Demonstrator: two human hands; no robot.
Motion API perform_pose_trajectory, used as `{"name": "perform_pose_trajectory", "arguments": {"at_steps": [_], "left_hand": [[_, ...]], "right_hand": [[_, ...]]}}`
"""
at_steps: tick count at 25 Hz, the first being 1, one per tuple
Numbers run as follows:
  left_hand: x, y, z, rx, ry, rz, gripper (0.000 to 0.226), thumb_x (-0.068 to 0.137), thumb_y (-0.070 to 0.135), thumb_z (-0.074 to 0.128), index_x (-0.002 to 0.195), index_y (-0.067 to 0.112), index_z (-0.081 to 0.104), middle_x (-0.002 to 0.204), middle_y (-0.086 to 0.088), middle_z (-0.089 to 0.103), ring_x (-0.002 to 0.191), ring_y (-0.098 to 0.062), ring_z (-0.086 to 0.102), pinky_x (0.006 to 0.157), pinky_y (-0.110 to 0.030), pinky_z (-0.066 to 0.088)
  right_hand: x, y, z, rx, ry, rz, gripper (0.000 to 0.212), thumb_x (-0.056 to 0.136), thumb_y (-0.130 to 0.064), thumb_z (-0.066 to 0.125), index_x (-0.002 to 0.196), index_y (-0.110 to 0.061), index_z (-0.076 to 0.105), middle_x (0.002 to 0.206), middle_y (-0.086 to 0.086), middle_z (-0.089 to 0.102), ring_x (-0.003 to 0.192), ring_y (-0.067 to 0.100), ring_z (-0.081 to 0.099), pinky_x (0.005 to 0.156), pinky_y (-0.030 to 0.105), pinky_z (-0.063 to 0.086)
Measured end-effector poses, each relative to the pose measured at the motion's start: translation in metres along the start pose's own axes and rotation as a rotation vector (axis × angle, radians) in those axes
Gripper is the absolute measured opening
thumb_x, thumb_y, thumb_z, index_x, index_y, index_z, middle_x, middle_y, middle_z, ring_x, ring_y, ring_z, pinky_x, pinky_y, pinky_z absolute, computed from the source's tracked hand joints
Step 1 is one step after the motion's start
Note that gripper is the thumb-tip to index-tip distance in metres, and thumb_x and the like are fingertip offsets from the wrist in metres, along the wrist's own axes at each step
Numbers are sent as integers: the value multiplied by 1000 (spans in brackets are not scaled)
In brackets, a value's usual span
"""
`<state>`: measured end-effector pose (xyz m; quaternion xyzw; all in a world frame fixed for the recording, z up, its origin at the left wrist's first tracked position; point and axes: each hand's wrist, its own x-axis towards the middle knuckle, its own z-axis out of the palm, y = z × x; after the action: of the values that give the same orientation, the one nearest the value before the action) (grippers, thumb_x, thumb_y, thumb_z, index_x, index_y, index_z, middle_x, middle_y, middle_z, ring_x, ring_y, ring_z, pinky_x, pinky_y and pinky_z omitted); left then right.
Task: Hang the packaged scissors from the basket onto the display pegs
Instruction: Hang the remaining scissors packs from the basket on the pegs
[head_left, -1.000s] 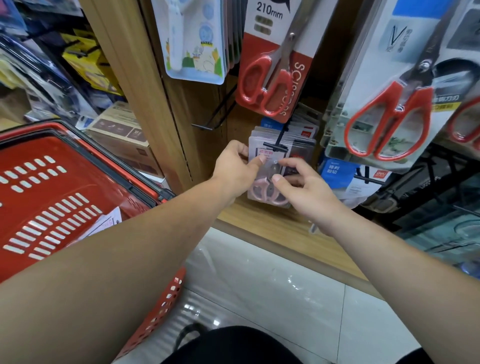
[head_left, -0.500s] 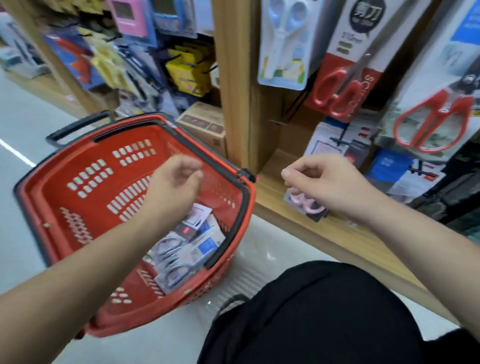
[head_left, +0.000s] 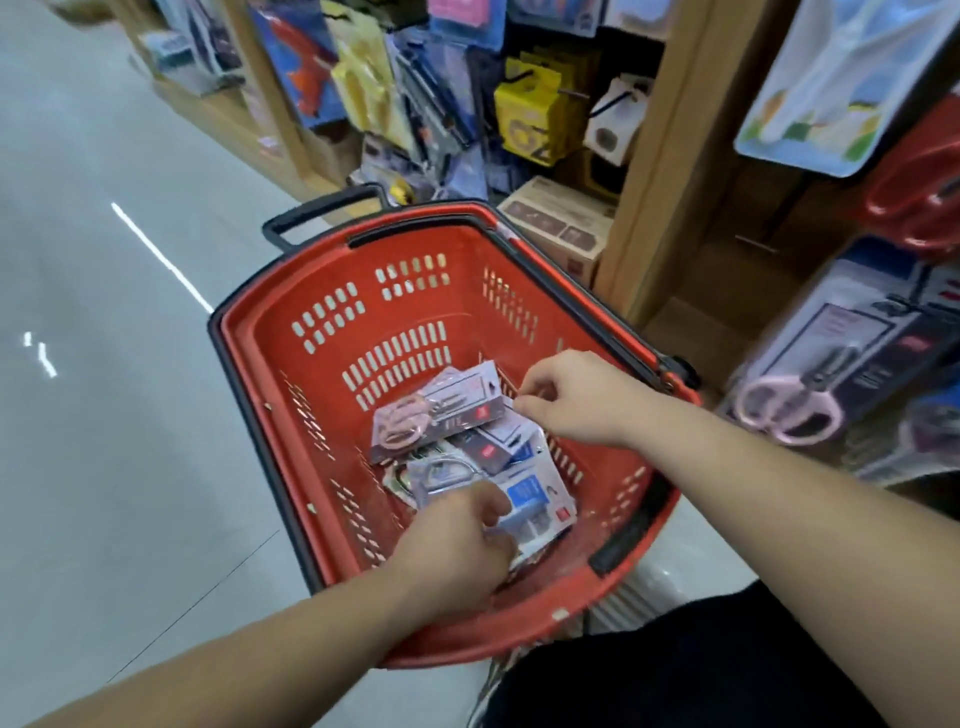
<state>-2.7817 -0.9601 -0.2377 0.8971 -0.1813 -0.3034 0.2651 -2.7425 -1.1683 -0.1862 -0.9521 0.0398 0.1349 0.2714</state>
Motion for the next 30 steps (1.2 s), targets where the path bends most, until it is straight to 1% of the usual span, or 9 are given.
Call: {"name": "perform_pose_trajectory", "arguments": {"at_steps": [6, 11, 15, 18, 21, 24, 27, 28, 30], "left_hand": [[118, 4, -9, -98, 46, -186, 18, 95, 22, 66, 111, 16, 62, 102, -4, 71, 91, -24, 67, 77, -28, 54], [192, -53, 20, 270, 66, -289, 50, 93, 38, 67, 135, 15, 52, 139, -14, 56, 127, -34, 55, 105, -46, 51], [206, -83, 23, 364, 131, -238, 83, 82, 65, 74, 150, 30, 43, 148, -4, 54, 138, -33, 44, 112, -50, 41], [217, -81, -2, 300, -3, -221, 50, 95, 50, 67, 136, 23, 56, 128, -8, 69, 113, -30, 65, 98, -44, 55], [215, -51, -40, 307, -41, -228, 25, 105, 24, 56, 128, 14, 62, 120, -11, 71, 95, -23, 64, 81, -35, 54], [189, -17, -51, 294, 61, -123, 46, 103, 13, 57, 148, 12, 46, 117, -9, 67, 90, -22, 63, 64, -26, 48], [142, 12, -18, 230, 109, 125, 53, 107, 21, 47, 156, 21, 26, 117, -6, 57, 102, -28, 65, 81, -42, 55], [132, 18, -7, 180, 111, 190, 54, 108, 23, 44, 158, 23, 23, 118, -5, 53, 105, -28, 62, 85, -43, 51], [123, 23, 8, 53, 70, 258, 50, 107, 28, 46, 154, 21, 31, 116, -2, 50, 108, -27, 59, 88, -39, 47]], "right_hand": [[31, 35, 40, 371, 88, 189, 20, 97, -25, 69, 79, -19, 75, 79, -5, 74, 81, 16, 68, 83, 37, 57], [26, 60, 64, 281, 97, 163, 11, 97, -36, 66, 92, -29, 72, 81, -7, 73, 79, 15, 69, 79, 42, 59], [30, 64, 62, 280, 62, 156, 13, 96, -43, 66, 95, -30, 70, 83, -8, 72, 80, 14, 69, 79, 44, 60], [33, 65, 55, 247, 34, 202, 16, 97, -42, 64, 96, -28, 70, 84, -8, 72, 82, 16, 69, 80, 42, 60], [37, 64, 45, 291, 85, 271, 18, 100, -41, 63, 101, -25, 70, 92, -10, 71, 96, 15, 68, 89, 37, 56], [40, 61, 39, 480, 86, 368, 52, 97, -63, 54, 106, -16, 73, 100, 2, 76, 95, 22, 73, 90, 48, 60], [35, 48, 37, 675, -19, 430, 93, 79, -88, 52, 138, -17, 62, 132, 4, 68, 100, 21, 74, 86, 44, 65], [34, 45, 36, 753, -31, 443, 93, 80, -86, 55, 141, -16, 60, 137, 7, 65, 103, 24, 74, 85, 43, 65], [31, 39, 32, 817, -21, 420, 60, 99, -62, 56, 128, -10, 66, 126, 16, 70, 103, 34, 74, 82, 45, 66]]}}
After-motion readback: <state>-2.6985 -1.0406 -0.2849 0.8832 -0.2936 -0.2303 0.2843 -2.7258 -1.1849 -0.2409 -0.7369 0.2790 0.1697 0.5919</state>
